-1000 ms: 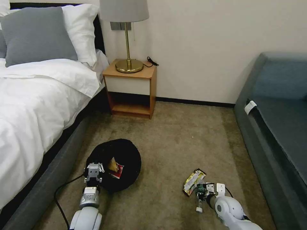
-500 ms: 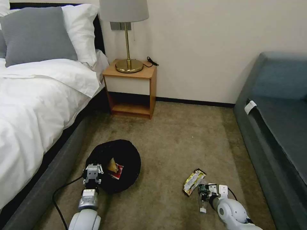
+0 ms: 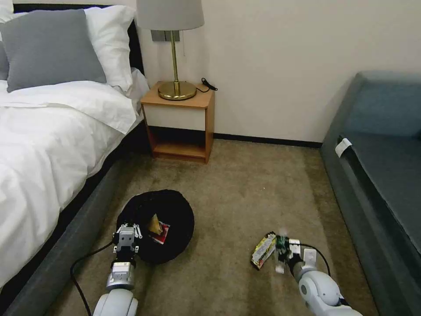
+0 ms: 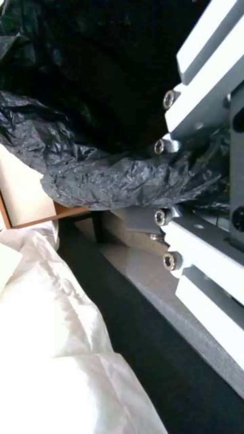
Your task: Pick up the trash bin, then pick up the garbage on the floor and place it into the trash bin.
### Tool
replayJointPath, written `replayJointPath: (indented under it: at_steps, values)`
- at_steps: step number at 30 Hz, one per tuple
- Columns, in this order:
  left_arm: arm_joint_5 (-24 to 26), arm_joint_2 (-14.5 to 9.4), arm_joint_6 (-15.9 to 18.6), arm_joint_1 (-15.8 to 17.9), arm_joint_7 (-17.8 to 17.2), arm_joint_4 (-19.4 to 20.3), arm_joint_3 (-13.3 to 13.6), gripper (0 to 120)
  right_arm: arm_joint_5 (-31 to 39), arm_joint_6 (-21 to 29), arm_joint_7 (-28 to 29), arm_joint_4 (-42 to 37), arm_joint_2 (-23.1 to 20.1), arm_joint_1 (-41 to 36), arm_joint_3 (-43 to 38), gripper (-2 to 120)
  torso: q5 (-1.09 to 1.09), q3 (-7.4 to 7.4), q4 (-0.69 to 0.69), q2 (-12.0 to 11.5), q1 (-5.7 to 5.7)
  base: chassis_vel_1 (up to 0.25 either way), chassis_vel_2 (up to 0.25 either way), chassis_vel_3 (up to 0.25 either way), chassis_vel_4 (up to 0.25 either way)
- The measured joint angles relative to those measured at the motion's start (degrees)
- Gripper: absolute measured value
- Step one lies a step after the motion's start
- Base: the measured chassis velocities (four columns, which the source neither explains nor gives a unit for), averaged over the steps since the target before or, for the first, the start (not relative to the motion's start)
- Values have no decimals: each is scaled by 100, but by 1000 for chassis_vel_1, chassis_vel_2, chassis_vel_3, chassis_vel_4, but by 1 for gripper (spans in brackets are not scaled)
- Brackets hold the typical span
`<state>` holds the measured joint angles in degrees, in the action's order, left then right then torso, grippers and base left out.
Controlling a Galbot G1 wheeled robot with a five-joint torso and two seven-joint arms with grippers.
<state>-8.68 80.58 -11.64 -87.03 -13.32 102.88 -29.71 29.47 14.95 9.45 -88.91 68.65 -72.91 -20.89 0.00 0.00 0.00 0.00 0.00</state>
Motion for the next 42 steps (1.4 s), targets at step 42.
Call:
replayJointPath:
  at_steps: [42]
  values:
    - [-487,330,181,-107,-253,512,380,4,-862,-1106,-1457,-1325,758,543,1544,19,-1,1,0,0,0,0,0,0,0]
